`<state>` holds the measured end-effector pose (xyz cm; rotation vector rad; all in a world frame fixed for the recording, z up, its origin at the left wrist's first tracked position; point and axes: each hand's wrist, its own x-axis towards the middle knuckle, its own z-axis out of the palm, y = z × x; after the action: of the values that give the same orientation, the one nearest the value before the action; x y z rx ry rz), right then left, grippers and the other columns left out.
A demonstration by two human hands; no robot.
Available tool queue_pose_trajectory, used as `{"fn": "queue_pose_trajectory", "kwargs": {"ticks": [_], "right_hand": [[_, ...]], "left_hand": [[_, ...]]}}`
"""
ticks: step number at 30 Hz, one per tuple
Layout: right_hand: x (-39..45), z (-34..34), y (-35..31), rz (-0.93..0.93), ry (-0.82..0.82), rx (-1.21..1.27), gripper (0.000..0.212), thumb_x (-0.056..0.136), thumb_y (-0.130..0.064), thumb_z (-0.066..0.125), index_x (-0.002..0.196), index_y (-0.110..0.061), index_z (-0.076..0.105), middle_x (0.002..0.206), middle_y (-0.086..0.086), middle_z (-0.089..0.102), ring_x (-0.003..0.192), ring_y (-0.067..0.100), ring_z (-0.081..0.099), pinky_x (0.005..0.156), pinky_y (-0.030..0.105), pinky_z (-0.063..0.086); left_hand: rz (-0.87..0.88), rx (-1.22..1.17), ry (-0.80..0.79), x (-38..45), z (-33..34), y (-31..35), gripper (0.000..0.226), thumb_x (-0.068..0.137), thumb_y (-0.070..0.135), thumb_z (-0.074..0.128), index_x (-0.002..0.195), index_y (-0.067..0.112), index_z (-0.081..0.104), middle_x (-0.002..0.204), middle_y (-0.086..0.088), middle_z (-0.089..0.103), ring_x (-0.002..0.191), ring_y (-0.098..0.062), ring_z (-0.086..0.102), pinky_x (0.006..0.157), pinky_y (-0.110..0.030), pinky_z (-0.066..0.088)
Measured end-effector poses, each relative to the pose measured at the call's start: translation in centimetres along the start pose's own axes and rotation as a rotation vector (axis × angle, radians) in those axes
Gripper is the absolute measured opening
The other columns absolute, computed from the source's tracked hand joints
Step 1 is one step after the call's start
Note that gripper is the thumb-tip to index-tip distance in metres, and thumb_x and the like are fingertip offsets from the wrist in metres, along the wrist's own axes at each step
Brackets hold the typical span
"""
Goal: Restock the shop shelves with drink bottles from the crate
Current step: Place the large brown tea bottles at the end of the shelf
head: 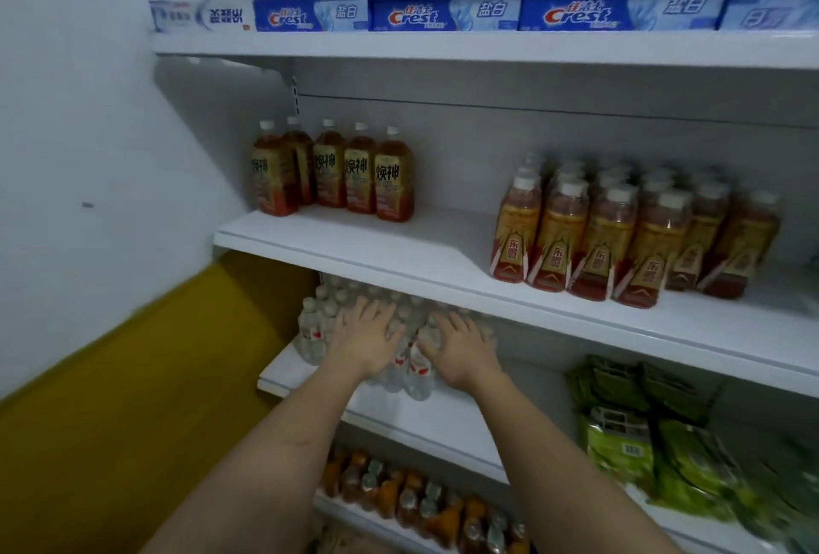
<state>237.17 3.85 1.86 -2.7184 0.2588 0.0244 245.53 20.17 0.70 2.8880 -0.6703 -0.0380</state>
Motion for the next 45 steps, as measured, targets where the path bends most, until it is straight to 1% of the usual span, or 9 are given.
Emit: {"fn": "queue_pose_trajectory", "kwargs": {"ticks": [9,15,19,25,28,30,40,43,45], "right_hand": [[-6.5,3.6,0.0,0.167,-0.072,0.040,0.070,0.099,-0.065,0.025,0.159,-0.032,0.013,0.168,-0.001,0.006,0.153,0.028,0.008,0.120,0.055,0.011],[-12.5,8.0,-2.3,0.268,-0.132,0.046,0.065,0.101,-0.060,0.027,0.159,-0.031,0.018,0.167,0.001,0.012,0.153,0.028,0.009,0.121,0.055,0.009],[-17.4,11.4,-1.7,0.322,-0.162,0.053,0.066,0.100,-0.062,0.030,0.158,-0.030,0.021,0.167,0.001,0.015,0.152,0.029,0.014,0.121,0.054,0.014],[-22.7,17.6,0.5,0.420,-0.290,0.061,0.086,0.079,-0.080,0.013,0.149,-0.036,0.035,0.163,-0.001,0.027,0.146,0.031,0.027,0.114,0.055,0.026],[-24.4,18.1,-0.4,0.460,-0.327,0.107,0.069,0.095,-0.069,0.028,0.155,-0.035,0.028,0.165,-0.001,0.021,0.150,0.032,0.019,0.117,0.054,0.022],[-24.8,18.7,-0.2,0.447,-0.354,0.128,0.067,0.098,-0.064,0.033,0.157,-0.034,0.023,0.166,0.000,0.019,0.151,0.032,0.016,0.120,0.055,0.020],[-24.2,21.4,8.4,0.481,-0.471,0.235,0.070,0.098,-0.062,0.032,0.158,-0.027,0.022,0.165,0.005,0.020,0.148,0.035,0.021,0.120,0.051,0.020],[-24.0,23.6,11.9,0.469,-0.530,0.262,0.072,0.097,-0.064,0.031,0.158,-0.028,0.022,0.164,0.006,0.020,0.149,0.032,0.022,0.119,0.049,0.022],[-24.2,24.9,13.8,0.470,-0.562,0.272,0.073,0.096,-0.063,0.030,0.158,-0.026,0.018,0.164,0.009,0.020,0.148,0.034,0.022,0.117,0.048,0.022]], "left_hand": [[0.051,-0.018,-0.127,-6.3,1.7,0.5,0.064,0.103,0.058,0.017,0.160,0.027,0.011,0.168,0.002,0.007,0.154,-0.022,0.001,0.123,-0.048,-0.001],[0.065,-0.008,-0.282,-12.5,5.6,-1.8,0.065,0.102,0.061,0.016,0.160,0.030,0.012,0.168,0.003,0.008,0.155,-0.022,-0.001,0.123,-0.051,-0.002],[0.072,-0.032,-0.343,-16.2,8.7,-2.9,0.065,0.102,0.062,0.018,0.159,0.031,0.014,0.168,0.002,0.011,0.155,-0.023,0.001,0.124,-0.051,0.000],[0.115,-0.050,-0.449,-21.8,12.5,-2.4,0.066,0.101,0.062,0.016,0.160,0.030,0.014,0.168,0.002,0.011,0.155,-0.023,0.001,0.124,-0.049,0.000],[0.105,-0.047,-0.493,-23.0,13.8,-2.3,0.067,0.101,0.062,0.016,0.160,0.029,0.014,0.168,0.004,0.008,0.155,-0.021,-0.001,0.123,-0.050,-0.001],[0.086,-0.034,-0.530,-23.4,14.8,-2.2,0.067,0.102,0.062,0.015,0.160,0.029,0.013,0.168,0.003,0.008,0.155,-0.022,-0.002,0.123,-0.051,-0.002],[-0.009,-0.089,-0.651,-21.9,20.9,3.2,0.067,0.101,0.063,0.018,0.159,0.031,0.014,0.168,0.001,0.009,0.155,-0.025,0.000,0.123,-0.054,0.003],[-0.051,-0.148,-0.694,-21.3,23.3,5.2,0.065,0.103,0.060,0.020,0.160,0.030,0.012,0.168,-0.002,0.008,0.154,-0.027,0.000,0.123,-0.052,-0.001],[-0.095,-0.173,-0.743,-21.3,25.2,6.4,0.064,0.102,0.060,0.021,0.160,0.032,0.012,0.168,-0.002,0.010,0.154,-0.026,0.001,0.123,-0.050,0.003]]}}
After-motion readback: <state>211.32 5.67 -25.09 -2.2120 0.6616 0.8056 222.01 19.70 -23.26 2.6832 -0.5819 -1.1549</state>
